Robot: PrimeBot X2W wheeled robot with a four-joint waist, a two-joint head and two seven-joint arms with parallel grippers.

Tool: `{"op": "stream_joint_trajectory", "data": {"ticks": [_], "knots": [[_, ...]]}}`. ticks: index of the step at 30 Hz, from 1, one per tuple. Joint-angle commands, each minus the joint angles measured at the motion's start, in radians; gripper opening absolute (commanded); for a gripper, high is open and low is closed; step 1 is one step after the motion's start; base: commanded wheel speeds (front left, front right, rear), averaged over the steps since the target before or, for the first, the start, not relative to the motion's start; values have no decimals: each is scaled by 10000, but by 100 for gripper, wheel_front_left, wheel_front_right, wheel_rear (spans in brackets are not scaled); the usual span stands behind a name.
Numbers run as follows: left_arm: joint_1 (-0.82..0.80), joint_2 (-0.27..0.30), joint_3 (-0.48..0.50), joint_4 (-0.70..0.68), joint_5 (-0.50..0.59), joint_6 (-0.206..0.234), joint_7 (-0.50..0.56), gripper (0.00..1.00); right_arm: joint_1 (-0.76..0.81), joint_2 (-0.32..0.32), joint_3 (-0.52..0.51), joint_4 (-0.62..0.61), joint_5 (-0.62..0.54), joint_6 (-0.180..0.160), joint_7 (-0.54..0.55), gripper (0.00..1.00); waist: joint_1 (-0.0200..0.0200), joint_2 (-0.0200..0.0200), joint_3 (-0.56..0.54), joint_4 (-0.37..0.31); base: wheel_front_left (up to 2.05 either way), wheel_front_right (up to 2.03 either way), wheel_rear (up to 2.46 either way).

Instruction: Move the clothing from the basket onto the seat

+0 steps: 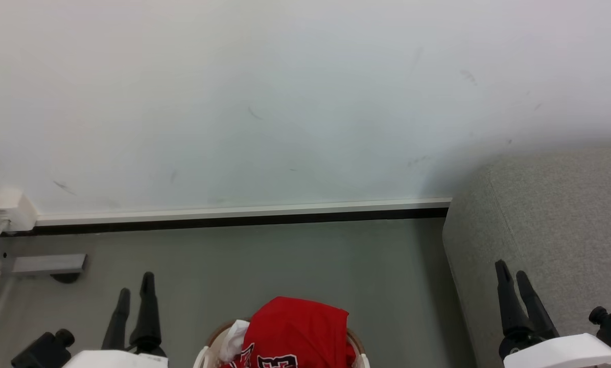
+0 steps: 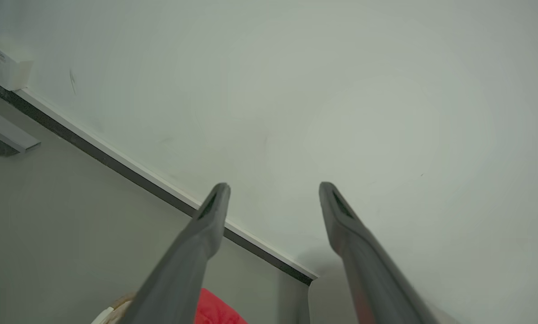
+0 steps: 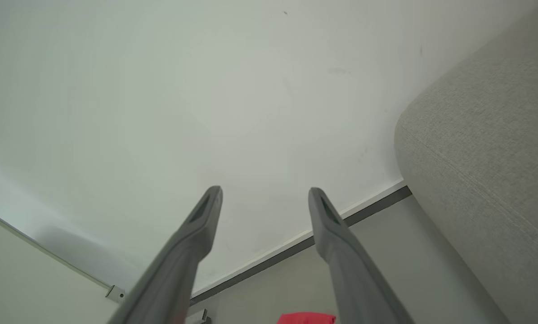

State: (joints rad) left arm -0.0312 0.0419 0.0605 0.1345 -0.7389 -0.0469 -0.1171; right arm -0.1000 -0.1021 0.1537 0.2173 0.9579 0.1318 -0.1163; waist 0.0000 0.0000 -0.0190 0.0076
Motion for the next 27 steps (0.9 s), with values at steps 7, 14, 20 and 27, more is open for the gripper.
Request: {"op": "stream_joint_trajectory", "data": {"ticks": [7,14,20,27], "knots": [[127,84,-7,94,1264,136,-263,100,-297,-294,398,292,-1498,-11,-270,100,0,0,-70,11,0,0,0],[200,89,-60,243,2324,316,-452,100,-374,-363,595,606,-2701,-12,-455,100,0,0,-98,16,0,0,0],[207,94,-110,269,3138,448,-599,100,-397,-184,448,684,-3572,-13,-597,100,0,0,-112,17,0,0,0],[253,99,-111,221,3874,537,-751,100,-363,-70,387,668,-4343,-14,-756,100,0,0,-131,11,0,0,0]]}}
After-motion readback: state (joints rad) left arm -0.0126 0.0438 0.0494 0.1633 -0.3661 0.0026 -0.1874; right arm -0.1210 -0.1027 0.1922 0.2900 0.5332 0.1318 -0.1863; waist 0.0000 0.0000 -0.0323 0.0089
